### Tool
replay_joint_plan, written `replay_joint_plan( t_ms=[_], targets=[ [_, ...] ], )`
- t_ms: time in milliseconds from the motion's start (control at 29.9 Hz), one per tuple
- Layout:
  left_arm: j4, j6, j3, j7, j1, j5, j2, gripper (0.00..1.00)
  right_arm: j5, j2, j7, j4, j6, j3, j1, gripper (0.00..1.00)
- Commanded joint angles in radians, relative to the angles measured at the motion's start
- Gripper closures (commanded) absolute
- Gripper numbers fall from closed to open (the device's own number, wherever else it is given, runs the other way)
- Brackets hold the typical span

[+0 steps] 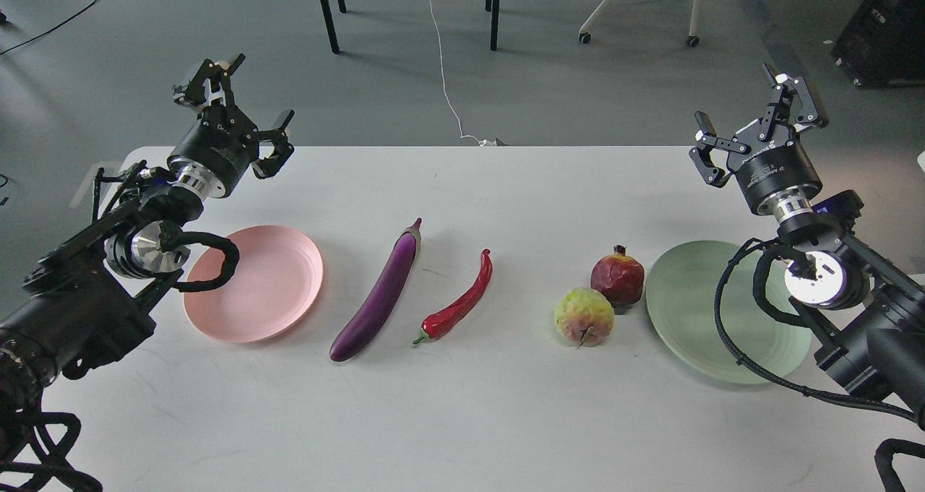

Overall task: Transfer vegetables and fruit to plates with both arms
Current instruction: 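Move the right gripper over the red pomegranate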

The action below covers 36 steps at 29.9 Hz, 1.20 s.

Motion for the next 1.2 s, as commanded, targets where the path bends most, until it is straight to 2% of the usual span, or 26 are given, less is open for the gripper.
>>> replay_joint_plan(
  t_ms=[0, 167, 334, 401, 601, 735, 902, 1169],
  targets=[
    [0.000, -0.006, -0.052, -0.058, 0.031, -0.001, 0.002, 0.02, 0.000, -0.004, 0.000, 0.001, 0.004, 0.006, 0.001, 0.01],
    [0.008, -0.005, -0.056, -0.073, 0.035, 0.001, -0.004, 0.02, -0.002, -0.023, 0.000, 0.010, 0.005, -0.002, 0.001, 0.01],
    [0.011, -0.006, -0.061, -0.076, 0.026, 0.001, -0.001, 0.02, -0.049, -0.165, -0.019, 0.053, 0.011, -0.081, 0.079, 0.01],
    [0.011, -0.012, -0.061, -0.075, 0.026, 0.003, 0.005, 0.02, -0.083, -0.208, -0.026, 0.056, 0.011, -0.201, 0.173, 0.01],
    [0.017, -0.014, -0.067, -0.070, 0.025, 0.000, 0.014, 0.02, -0.118, -0.236, -0.035, 0.056, 0.011, -0.780, 0.591, 0.01],
    [0.017, -0.020, -0.091, -0.069, 0.026, -0.002, 0.014, 0.02, -0.129, -0.201, -0.044, 0.058, 0.013, -1.041, 0.780, 0.01],
    [0.017, -0.037, -0.119, -0.069, 0.035, -0.002, 0.026, 0.02, -0.302, -0.048, -0.062, 0.061, 0.045, -1.290, 0.954, 0.01],
    [0.017, -0.057, -0.119, -0.073, 0.037, -0.002, 0.058, 0.02, -0.584, 0.146, -0.052, 0.076, 0.057, -1.646, 1.086, 0.01]
  ],
)
